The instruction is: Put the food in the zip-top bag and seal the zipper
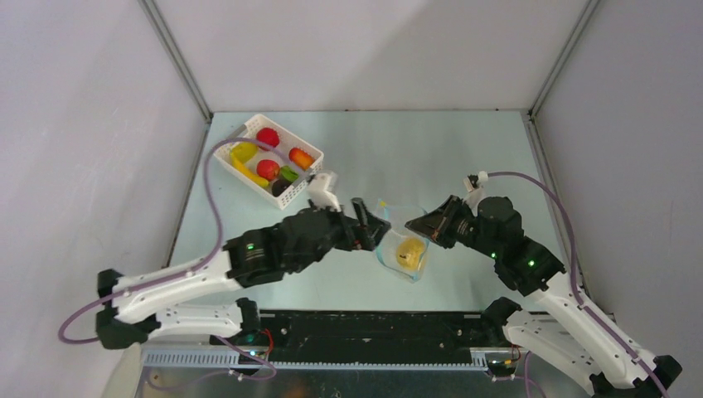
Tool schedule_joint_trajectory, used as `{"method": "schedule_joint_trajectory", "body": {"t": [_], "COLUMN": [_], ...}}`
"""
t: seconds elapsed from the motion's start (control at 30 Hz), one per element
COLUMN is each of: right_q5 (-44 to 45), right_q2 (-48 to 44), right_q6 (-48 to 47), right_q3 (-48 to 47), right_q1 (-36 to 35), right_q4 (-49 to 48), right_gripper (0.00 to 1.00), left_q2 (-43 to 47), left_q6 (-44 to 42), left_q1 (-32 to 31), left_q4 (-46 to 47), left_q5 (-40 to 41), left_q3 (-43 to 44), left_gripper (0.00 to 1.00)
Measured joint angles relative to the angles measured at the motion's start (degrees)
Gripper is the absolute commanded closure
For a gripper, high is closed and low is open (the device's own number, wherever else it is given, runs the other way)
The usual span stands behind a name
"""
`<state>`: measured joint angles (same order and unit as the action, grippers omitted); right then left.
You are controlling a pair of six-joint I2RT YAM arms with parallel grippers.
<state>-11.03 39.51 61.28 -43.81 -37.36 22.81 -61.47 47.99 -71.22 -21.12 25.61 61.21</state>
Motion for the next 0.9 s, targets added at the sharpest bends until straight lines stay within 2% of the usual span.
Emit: {"method": "schedule_joint_trajectory", "body": {"t": [0.17,0.27,0.33,0.53,0.73,0.9], "right_q5": [-0.7,-0.9,-0.9,-0.8,-0.5,-0.4], "right_q2": [0.0,0.0,0.0,-0.1,-0.1,-0.1], "right_q6": [0.7,1.0,1.2,1.7,2.1,2.1], "right_q3": [0.6,0.7,0.7,0.8,0.8,0.8], "right_q1": [0.6,0.7,0.7,0.7,0.7,0.7], "right_q4": [0.0,0.0,0.0,-0.1,-0.5,-0.7], "right_gripper": [1.00,1.00,1.00,1.00,1.00,1.00], "left_q2": [10.4,11.5,9.8,-2.6,-9.9,-15.0], "left_q6": [1.1,2.4,3.2,4.1,4.7,6.1], "left_q1": [0.0,0.4,1.3,3.9,4.0,4.4], "left_q4": [-3.8,-5.7,-6.5,-8.2,-10.5,-10.2], "left_q5": [3.5,3.4,2.0,-5.3,-10.5,-12.4], "left_q3": [-3.5,-4.3,-4.3,-3.7,-1.0,2.7], "left_gripper": [0.00,0.08,0.12,0.15,0.18,0.30]}}
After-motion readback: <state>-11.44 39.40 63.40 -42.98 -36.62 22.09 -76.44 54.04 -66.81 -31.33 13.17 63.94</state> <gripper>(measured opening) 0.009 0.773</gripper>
